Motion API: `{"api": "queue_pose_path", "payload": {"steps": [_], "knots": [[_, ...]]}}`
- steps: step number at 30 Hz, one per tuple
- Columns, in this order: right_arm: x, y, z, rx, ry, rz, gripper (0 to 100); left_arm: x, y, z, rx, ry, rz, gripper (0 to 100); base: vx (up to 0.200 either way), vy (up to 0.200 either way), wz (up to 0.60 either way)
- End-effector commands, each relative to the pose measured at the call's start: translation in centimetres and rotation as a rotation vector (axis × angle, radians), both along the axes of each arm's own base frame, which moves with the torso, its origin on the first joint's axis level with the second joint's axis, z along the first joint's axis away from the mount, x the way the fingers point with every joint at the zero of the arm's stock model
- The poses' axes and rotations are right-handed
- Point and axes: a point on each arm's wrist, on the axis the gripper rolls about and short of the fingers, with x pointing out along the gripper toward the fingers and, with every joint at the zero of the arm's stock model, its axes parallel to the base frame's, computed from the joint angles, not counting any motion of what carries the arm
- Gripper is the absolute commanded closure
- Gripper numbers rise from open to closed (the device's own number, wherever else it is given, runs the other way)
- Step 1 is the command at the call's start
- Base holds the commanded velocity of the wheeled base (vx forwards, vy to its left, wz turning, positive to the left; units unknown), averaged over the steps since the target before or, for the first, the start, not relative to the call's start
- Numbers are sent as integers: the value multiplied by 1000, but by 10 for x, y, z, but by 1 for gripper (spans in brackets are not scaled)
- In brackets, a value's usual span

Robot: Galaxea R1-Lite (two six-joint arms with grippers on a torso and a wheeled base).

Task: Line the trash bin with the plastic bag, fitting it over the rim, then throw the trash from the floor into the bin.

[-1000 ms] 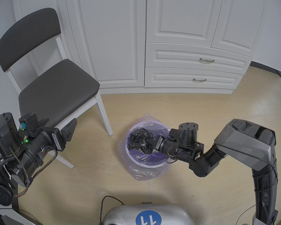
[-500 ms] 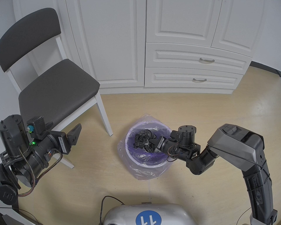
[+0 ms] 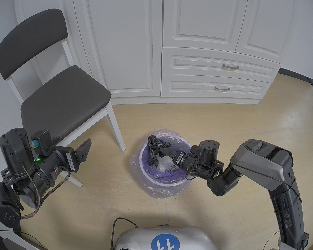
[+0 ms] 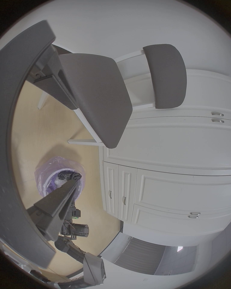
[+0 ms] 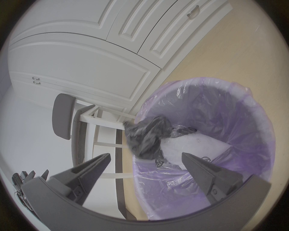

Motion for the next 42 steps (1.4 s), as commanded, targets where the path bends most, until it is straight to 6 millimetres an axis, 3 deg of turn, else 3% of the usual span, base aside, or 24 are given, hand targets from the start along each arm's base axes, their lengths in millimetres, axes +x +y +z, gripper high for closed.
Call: {"api": "queue_pose_path", "payload": {"steps": [1, 5, 14, 20, 30, 32, 33, 42], "knots": [[-4, -1, -2, -3, 6, 2, 0, -1, 1, 1, -2, -3, 1, 0, 0, 0, 0], [-7, -3, 2, 4, -14, -2, 0, -2, 1, 1, -3, -3, 1, 0, 0, 0, 0], [-30, -15, 39, 1, -102, 9, 0, -4, 2, 1, -6, -6, 4, 0, 0, 0, 0], [-46, -33, 63, -155, -245, 17, 0, -4, 4, 3, -14, -15, 12, 0, 0, 0, 0], [-83, -99, 128, -290, -419, -101, 0, -3, 7, 7, -12, -30, 23, 0, 0, 0, 0], [-83, -99, 128, -290, -419, -101, 0, -3, 7, 7, -12, -30, 23, 0, 0, 0, 0], [-100, -119, 141, -336, -456, -145, 0, -8, 9, 11, -21, -51, 22, 0, 0, 0, 0], [-147, -161, 154, -538, -480, -408, 0, -27, 19, 26, 3, -134, 22, 0, 0, 0, 0]]}}
